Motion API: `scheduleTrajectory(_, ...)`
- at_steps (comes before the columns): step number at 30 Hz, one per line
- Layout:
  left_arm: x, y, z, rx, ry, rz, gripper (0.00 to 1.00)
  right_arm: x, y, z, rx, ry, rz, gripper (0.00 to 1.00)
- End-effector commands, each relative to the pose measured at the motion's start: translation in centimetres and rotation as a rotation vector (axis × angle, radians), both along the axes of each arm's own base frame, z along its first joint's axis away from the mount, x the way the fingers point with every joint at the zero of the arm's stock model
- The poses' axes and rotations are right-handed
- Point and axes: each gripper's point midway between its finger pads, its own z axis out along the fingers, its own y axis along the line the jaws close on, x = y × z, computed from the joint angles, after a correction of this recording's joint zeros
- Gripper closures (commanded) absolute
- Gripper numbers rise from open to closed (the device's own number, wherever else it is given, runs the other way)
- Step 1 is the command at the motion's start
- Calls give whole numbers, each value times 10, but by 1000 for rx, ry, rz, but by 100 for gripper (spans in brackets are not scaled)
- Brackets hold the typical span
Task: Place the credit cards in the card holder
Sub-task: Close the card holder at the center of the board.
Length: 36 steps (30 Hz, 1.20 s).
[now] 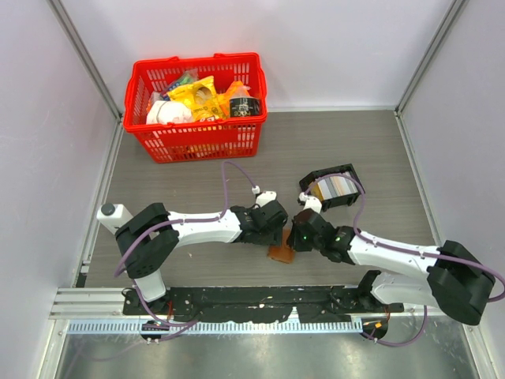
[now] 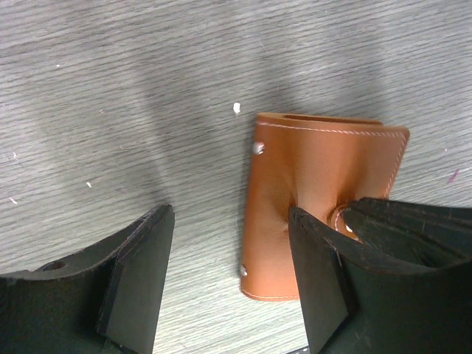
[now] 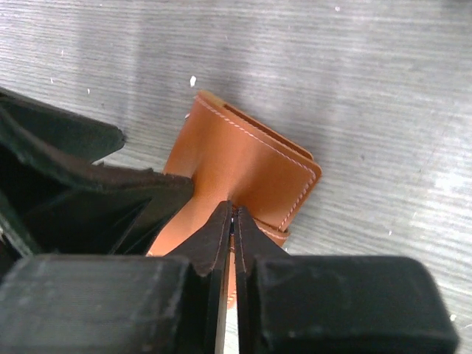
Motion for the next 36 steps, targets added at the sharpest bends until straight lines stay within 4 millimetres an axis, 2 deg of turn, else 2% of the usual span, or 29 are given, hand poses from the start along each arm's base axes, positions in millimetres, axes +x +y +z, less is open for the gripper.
scheduleTrajectory(1, 7, -3, 1, -17, -16, 30, 33, -30, -28, -28, -71, 54, -59, 92)
scheduleTrajectory(6, 5, -3, -2, -22, -5, 35, 33, -30, -33, -25, -54, -15, -90, 91)
scheduleTrajectory(8, 5, -3, -1, -23, -7, 36, 33, -28, -32, -20, -47, -24, -90, 90)
scheduleTrajectory(9, 6, -3, 0, -23, -10, 39, 33, -26, -32, -17, -43, -35, -97, 86)
scheduleTrajectory(12, 7, -5, 5, -33, -22, 32, 33, -13, -27, 6, -23, -95, -110, 80)
scheduleTrajectory(16, 7, -4, 11, -46, -36, 21, 33, -5, -16, 30, 3, -101, -102, 79)
scheduleTrajectory(18, 7, -4, 14, -60, -42, 16, 32, -8, -7, 35, 49, -81, -93, 80)
scheduleTrajectory(24, 3, -7, 21, -108, -56, -25, 32, -17, 7, 34, 144, -33, -73, 81)
scheduleTrajectory(31, -9, -23, 21, -176, -24, -124, 32, -24, -1, 28, 139, -3, -98, 83)
scheduleTrajectory(36, -11, -24, 11, -157, -1, -135, 33, -29, -4, 23, 129, 22, -99, 83)
